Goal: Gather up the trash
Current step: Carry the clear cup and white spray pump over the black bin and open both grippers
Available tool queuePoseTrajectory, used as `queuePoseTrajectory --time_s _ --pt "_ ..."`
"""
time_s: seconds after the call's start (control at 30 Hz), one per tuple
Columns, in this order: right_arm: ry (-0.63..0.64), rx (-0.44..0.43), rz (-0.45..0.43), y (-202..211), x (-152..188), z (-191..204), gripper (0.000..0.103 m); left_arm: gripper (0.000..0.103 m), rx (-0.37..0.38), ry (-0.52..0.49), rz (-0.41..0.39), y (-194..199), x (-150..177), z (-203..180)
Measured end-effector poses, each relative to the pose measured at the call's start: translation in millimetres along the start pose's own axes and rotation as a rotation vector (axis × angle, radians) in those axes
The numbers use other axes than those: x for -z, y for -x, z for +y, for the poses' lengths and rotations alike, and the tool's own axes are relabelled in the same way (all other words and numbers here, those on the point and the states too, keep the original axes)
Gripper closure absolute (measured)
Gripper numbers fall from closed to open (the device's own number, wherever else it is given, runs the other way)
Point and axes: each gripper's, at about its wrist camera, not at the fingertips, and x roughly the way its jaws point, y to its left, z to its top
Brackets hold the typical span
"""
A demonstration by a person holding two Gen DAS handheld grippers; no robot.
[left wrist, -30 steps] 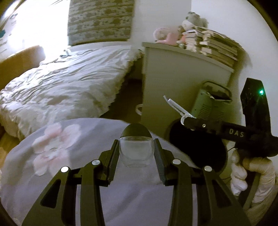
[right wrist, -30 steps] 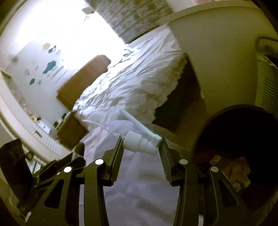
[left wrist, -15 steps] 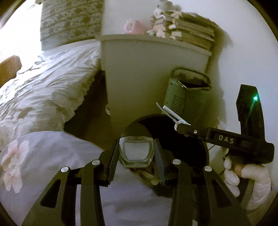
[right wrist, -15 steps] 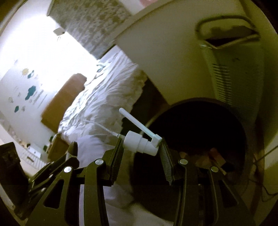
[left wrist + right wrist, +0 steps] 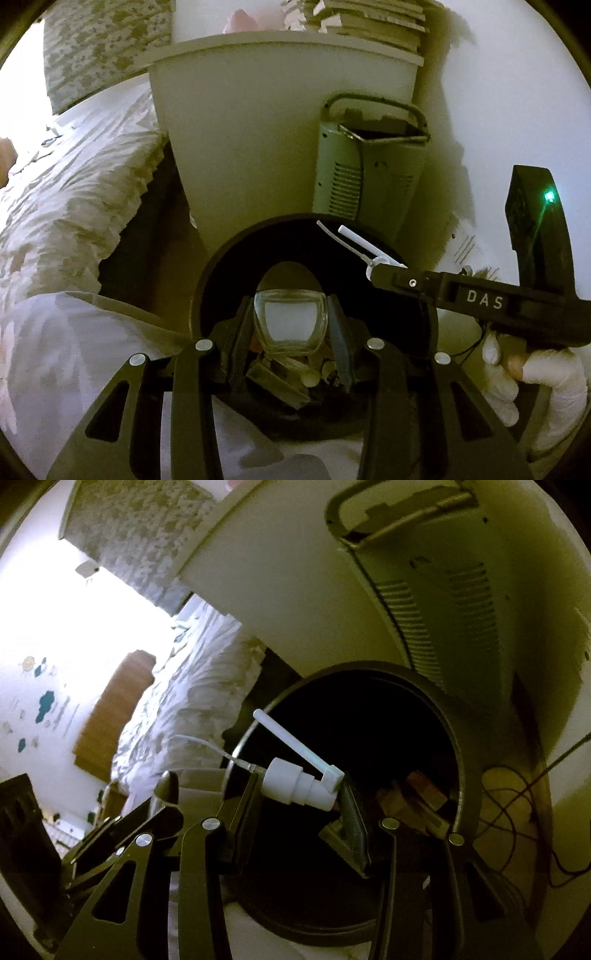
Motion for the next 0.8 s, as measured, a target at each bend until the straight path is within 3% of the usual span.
queuePoseTrajectory --time_s 0.57,0.67,0.77,0.8 --pt "-0.034 0.029 0.047 -11.3 9.0 -15.1 0.06 0.063 -0.007 -0.024 0.043 -21.0 -2.2 -13.1" --pt "-0.049 0.034 0.043 -10.1 9.3 -15.6 0.047 0.062 -0.013 -0.027 0.036 -17.7 -2.6 -14.2" --pt "-0.049 0.041 0.037 -7.6 10.1 -14.6 0.044 0.059 -0.014 -0.028 0.029 -15.0 -2.5 -14.3" --pt "-0.05 0.042 0.036 -6.9 10.3 -13.9 0.044 0.053 -0.015 -0.026 0.023 -12.7 -2.5 -14.0"
